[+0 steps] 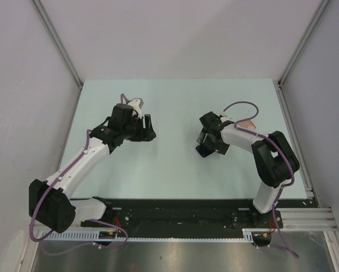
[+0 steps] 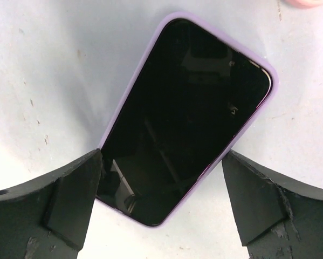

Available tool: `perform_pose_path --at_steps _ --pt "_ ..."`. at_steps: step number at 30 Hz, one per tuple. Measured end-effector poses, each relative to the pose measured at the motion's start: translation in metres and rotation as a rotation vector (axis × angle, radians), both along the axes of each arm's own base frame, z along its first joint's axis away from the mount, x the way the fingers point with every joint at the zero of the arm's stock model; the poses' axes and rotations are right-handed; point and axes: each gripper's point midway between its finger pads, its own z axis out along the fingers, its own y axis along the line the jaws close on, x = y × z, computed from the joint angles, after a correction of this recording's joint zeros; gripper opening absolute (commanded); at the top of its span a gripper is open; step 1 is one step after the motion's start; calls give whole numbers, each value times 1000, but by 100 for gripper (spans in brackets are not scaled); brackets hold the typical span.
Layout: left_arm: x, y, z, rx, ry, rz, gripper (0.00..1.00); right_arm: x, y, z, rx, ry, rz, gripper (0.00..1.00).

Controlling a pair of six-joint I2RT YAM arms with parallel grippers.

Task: Take the phone out of the phone case
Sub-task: Pick up the phone at the center of the board.

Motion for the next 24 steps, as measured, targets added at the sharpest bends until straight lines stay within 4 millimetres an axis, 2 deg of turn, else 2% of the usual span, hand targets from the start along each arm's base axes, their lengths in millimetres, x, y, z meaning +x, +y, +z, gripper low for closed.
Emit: perform_pose_path --at_steps 6,17,24 --pt "-15 -21 0 -21 18 -86 74 7 -9 -1 11 11 -28 99" --pt "-24 -35 -16 1 66 -137 75 25 -23 -2 22 26 -44 100" --pt "-27 -39 -23 35 92 -169 77 38 -20 0 -33 93 66 100"
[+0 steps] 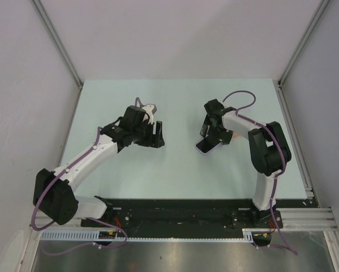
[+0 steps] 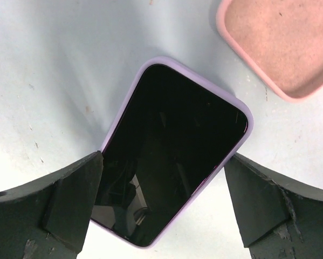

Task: Take the phone out of the phone case
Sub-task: Pick up the phone at the center of the board.

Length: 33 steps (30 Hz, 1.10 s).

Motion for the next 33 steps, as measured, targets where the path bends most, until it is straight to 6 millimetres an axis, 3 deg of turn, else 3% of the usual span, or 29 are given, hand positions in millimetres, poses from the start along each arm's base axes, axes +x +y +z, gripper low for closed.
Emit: perform_pose_path --at_steps 6,15,33 --pt "6 -1 7 9 -19 -10 77 5 6 1 -18 18 119 100" --pt "7 -2 -2 40 12 -25 78 12 11 4 -37 -11 224 100" --pt "17 -8 4 47 -5 -50 80 10 23 13 99 -61 30 100"
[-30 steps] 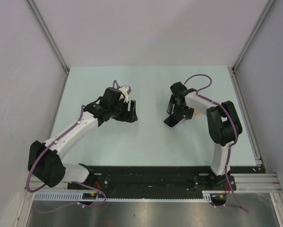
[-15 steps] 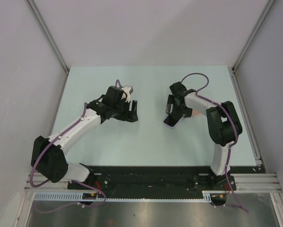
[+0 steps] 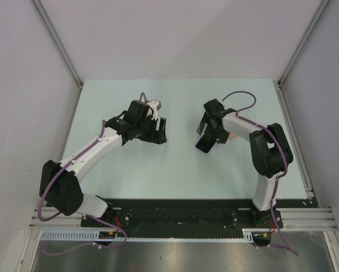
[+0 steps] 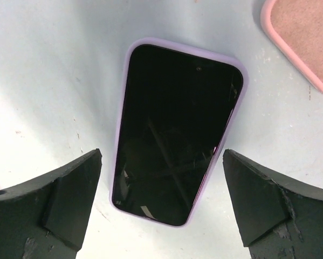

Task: Take the phone out of the phone case
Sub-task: Pick up the phone at the center of the board.

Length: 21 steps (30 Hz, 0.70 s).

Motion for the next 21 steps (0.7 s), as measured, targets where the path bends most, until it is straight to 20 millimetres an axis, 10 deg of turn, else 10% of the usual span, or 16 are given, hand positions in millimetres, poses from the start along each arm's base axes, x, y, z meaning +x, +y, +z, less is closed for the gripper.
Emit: perform_pose_path --at_steps 13,21 --pt "-2 -3 -1 -11 9 -15 80 -1 1 -15 -71 -6 -66 96" --pt "0 -9 -2 -38 24 -7 80 -1 0 -19 -157 -24 -44 54"
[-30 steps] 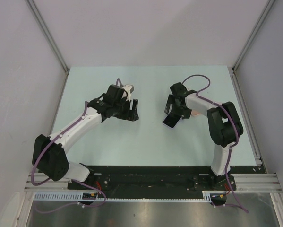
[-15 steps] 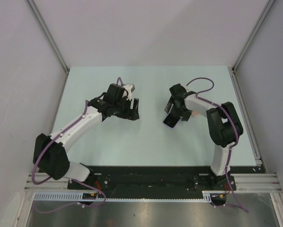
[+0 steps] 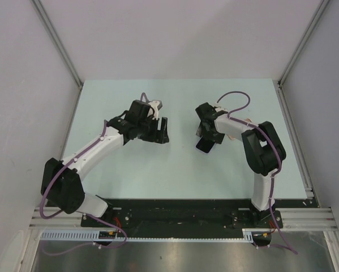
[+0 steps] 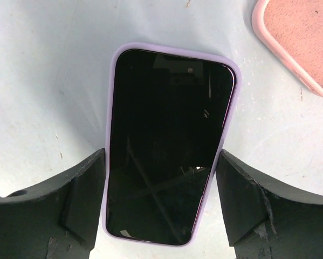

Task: Take the phone out of the phone case
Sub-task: Pick up the phone at the center of the board.

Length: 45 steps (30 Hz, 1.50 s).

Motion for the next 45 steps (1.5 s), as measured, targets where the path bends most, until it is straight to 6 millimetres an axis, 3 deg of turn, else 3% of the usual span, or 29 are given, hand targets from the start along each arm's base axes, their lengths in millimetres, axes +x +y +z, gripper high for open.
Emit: perform_pose_path --at_steps 5,8,11,14,19,28,34,37,40,42,43,45 --pt "5 -12 1 -68 30 41 81 0 4 3 16 -3 45 49" --pt "7 -27 3 -194 77 34 83 -3 10 6 51 -18 99 44" --pt "12 -31 -5 -339 161 66 91 -15 28 12 124 -15 181 38" --pt "22 -27 -20 -399 242 120 92 -29 56 28 222 -31 294 32" --pt "27 -42 -34 -467 335 107 92 -48 89 47 348 -55 430 28" --pt "36 -64 -61 -518 446 93 87 -73 106 45 447 -26 542 26" --pt "44 -81 -76 -505 481 79 78 -81 123 54 487 -42 627 25" --pt "42 -85 -82 -501 499 74 71 -85 128 59 500 -51 657 24" --pt "39 -88 -89 -494 520 76 56 -86 130 63 506 -58 676 25" --pt "36 -90 -93 -491 535 78 35 -86 130 64 506 -63 680 29" --pt "35 -91 -93 -491 542 78 17 -86 130 65 506 -65 681 48" --pt "34 -95 -90 -501 546 70 1 -87 129 65 505 -61 680 70"
